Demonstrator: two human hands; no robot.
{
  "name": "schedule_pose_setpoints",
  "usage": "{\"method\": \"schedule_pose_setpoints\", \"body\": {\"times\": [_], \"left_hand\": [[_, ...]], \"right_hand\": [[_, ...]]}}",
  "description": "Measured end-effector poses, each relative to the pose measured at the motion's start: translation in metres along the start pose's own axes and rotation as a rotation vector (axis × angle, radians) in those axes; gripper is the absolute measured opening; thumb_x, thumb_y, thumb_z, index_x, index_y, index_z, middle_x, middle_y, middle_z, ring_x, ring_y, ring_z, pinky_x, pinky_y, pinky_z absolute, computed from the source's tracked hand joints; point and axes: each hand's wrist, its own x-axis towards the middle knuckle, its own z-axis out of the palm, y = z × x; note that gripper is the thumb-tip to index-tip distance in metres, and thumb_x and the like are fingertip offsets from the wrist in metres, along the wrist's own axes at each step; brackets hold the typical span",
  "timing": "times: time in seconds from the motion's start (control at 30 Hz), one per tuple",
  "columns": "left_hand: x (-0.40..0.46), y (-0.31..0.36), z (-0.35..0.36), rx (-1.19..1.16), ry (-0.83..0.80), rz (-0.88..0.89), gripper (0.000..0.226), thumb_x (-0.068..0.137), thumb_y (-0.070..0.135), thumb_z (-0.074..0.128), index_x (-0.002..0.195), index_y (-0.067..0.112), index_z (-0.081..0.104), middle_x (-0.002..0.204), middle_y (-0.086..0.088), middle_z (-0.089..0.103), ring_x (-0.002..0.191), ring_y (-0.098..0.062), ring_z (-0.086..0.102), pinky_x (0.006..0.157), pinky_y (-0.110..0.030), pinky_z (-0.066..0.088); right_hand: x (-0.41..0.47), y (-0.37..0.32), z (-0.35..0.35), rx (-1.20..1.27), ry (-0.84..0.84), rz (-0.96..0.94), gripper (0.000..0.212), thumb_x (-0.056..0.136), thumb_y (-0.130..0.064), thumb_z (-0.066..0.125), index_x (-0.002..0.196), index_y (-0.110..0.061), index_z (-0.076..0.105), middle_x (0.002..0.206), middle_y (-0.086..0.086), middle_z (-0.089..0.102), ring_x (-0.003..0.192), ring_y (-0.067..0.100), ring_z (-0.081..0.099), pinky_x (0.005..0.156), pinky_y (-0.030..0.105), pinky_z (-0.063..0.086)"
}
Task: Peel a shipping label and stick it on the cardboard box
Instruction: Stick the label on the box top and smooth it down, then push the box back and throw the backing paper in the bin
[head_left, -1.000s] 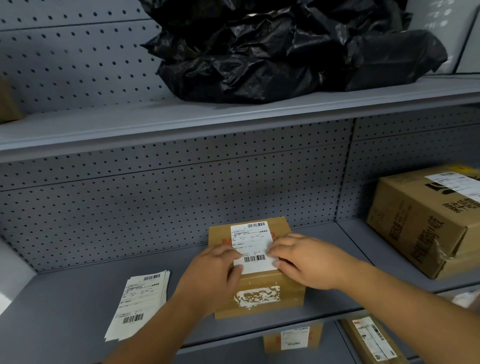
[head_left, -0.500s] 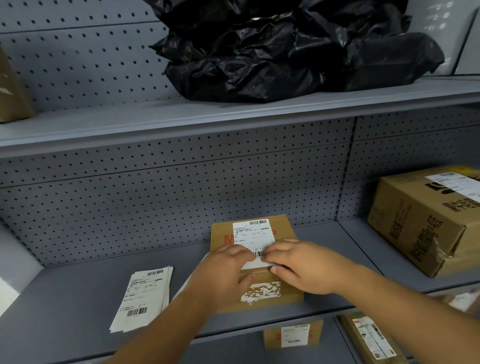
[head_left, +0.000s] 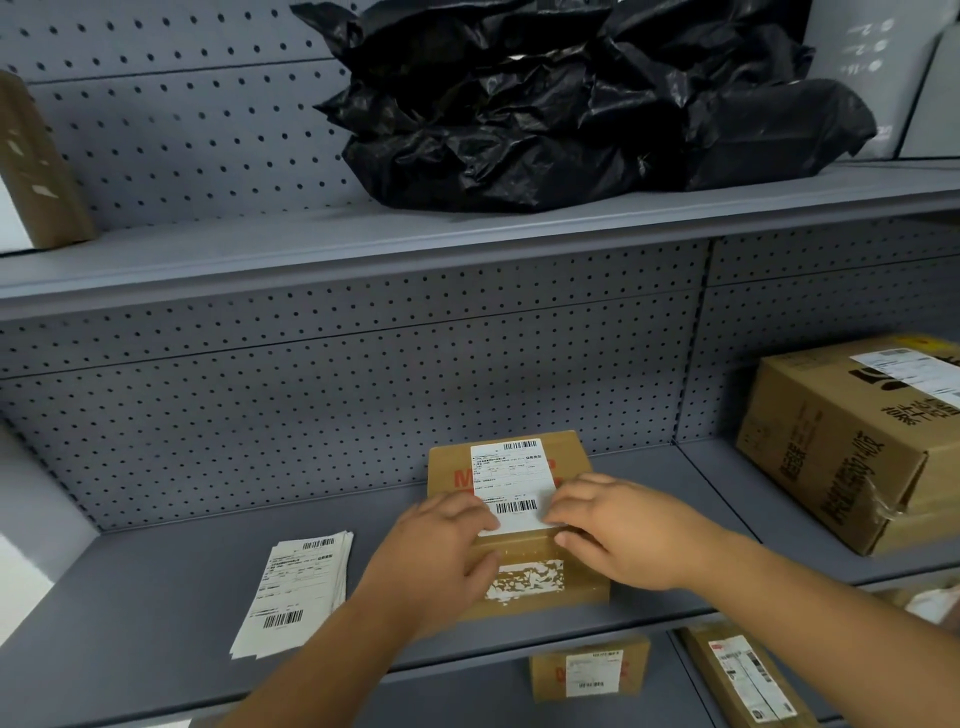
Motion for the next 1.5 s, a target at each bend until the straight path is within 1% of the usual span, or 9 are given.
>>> {"method": "schedule_pose_setpoints", "body": {"times": [0.17,0.33,0.53,0.7,0.97,1.07,1.23,1.3,1.5], "left_hand": [[0.010,0.022,0.013,-0.032,-0.026,0.031,0.039,0.092,0.046,0.044,0.120,0.026,0.064,0.121,0.011,0.063,0.115,-0.012,0.054,0.102,-0.032,0.045],[0.002,0.014,0.014,-0.052,0.003,0.016,0.036,0.093,0.039,0.051,0.125,0.030,0.065,0.126,0.014,0.064,0.119,-0.008,0.054,0.104,-0.026,0.042],[-0.013,-0.001,0.006,-0.048,0.007,-0.027,0.035,0.096,0.040,0.053,0.128,0.034,0.065,0.132,0.021,0.062,0.123,-0.003,0.053,0.109,-0.028,0.042],[-0.022,-0.007,-0.003,-0.035,0.035,-0.084,0.031,0.095,0.033,0.056,0.124,0.035,0.069,0.126,0.022,0.065,0.116,-0.003,0.057,0.105,-0.030,0.045],[-0.025,-0.011,-0.007,-0.023,0.029,-0.096,0.034,0.098,0.036,0.052,0.129,0.034,0.066,0.132,0.022,0.062,0.122,-0.004,0.053,0.107,-0.026,0.037],[-0.028,-0.020,-0.010,-0.026,0.041,-0.127,0.032,0.097,0.035,0.054,0.126,0.033,0.068,0.130,0.022,0.062,0.121,-0.004,0.054,0.107,-0.025,0.039],[-0.035,-0.034,-0.018,-0.033,0.074,-0.193,0.031,0.096,0.035,0.056,0.126,0.032,0.067,0.128,0.018,0.062,0.119,-0.010,0.057,0.103,-0.028,0.044],[-0.038,-0.042,-0.021,-0.035,0.075,-0.216,0.032,0.096,0.036,0.056,0.127,0.034,0.063,0.129,0.016,0.062,0.120,-0.012,0.057,0.101,-0.030,0.045],[-0.050,-0.070,-0.022,-0.083,0.045,-0.373,0.053,0.095,0.037,0.058,0.147,0.030,0.047,0.152,0.008,0.050,0.138,-0.018,0.047,0.114,-0.035,0.040]], "right_hand": [[0.008,-0.017,0.009,0.040,0.011,-0.051,0.036,0.102,-0.042,0.043,0.129,-0.026,0.061,0.128,-0.010,0.059,0.121,0.009,0.048,0.103,0.032,0.046],[0.000,-0.012,0.009,0.081,0.017,-0.031,0.038,0.103,-0.042,0.045,0.135,-0.028,0.060,0.136,-0.013,0.057,0.127,0.007,0.045,0.108,0.027,0.042],[-0.012,-0.003,0.005,0.068,0.016,0.003,0.040,0.104,-0.042,0.045,0.139,-0.029,0.060,0.141,-0.015,0.056,0.129,0.006,0.045,0.111,0.026,0.040],[-0.013,-0.006,0.002,0.049,0.013,0.047,0.038,0.105,-0.039,0.045,0.138,-0.028,0.061,0.139,-0.016,0.057,0.127,0.006,0.046,0.108,0.020,0.036],[-0.007,-0.013,0.003,-0.017,0.047,0.138,0.034,0.102,-0.037,0.042,0.116,-0.027,0.072,0.119,-0.012,0.065,0.114,0.010,0.053,0.099,0.026,0.047],[-0.001,-0.020,0.002,-0.035,0.058,0.157,0.034,0.102,-0.038,0.040,0.109,-0.026,0.071,0.111,-0.010,0.065,0.110,0.011,0.054,0.093,0.026,0.048],[0.020,-0.044,0.000,0.007,0.056,0.159,0.038,0.103,-0.042,0.042,0.134,-0.029,0.059,0.132,-0.009,0.062,0.126,0.015,0.051,0.102,0.034,0.050],[0.033,-0.056,0.000,0.012,0.047,0.149,0.040,0.103,-0.042,0.042,0.139,-0.029,0.055,0.135,-0.007,0.060,0.128,0.018,0.050,0.103,0.037,0.049],[0.073,-0.086,0.001,0.099,0.069,0.166,0.043,0.104,-0.046,0.042,0.143,-0.032,0.050,0.142,-0.006,0.056,0.133,0.018,0.047,0.104,0.039,0.048]]}}
